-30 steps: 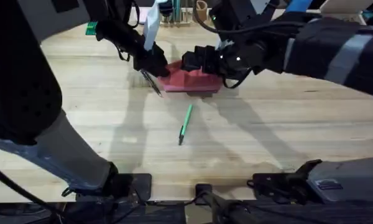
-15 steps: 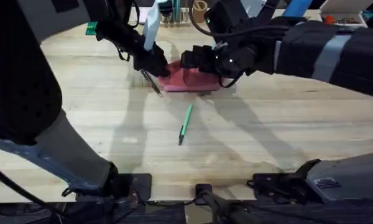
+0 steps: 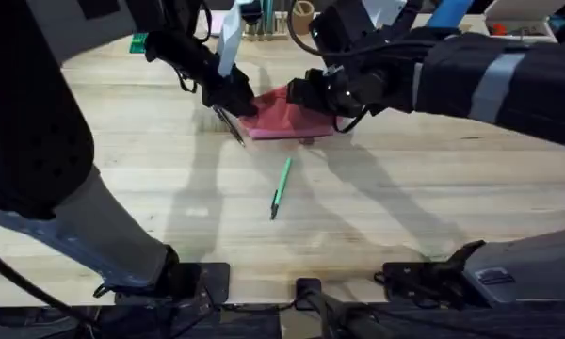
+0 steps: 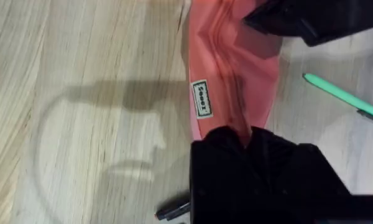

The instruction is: Unzip the bag, pick up the pens from the table one at a time and place them inside, then zip the bag closed.

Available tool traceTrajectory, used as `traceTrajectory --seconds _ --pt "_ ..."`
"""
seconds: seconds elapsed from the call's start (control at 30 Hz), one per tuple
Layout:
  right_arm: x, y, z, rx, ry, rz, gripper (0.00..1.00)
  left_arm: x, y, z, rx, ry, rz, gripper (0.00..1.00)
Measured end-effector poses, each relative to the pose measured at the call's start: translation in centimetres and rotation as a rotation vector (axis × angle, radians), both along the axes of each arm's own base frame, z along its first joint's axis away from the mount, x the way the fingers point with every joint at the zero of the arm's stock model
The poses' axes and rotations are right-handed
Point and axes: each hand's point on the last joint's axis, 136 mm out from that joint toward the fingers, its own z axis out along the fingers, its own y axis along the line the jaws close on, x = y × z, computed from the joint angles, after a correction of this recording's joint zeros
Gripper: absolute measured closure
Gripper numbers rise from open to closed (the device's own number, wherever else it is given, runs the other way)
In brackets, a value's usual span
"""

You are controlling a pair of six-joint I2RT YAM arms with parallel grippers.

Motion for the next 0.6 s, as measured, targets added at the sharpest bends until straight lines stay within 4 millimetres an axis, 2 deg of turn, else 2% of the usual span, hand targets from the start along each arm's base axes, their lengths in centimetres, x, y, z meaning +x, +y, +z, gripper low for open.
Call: traceTrajectory --seconds 0.37,0.5,0.6 --pt "0.13 -0.34 0.02 -0.008 -0.006 -0.023 0.614 0.00 0.00 0.00 0.000 0.000 0.000 0.958" --pt "0.20 -0.35 0.06 -0.009 -0.009 -0.025 0.710 0.00 0.00 0.00 0.000 0.000 0.000 0.958" --pt "0.21 -0.34 0.07 -0.008 -0.010 -0.025 0.736 0.00 -0.01 0.00 0.000 0.000 0.000 0.958"
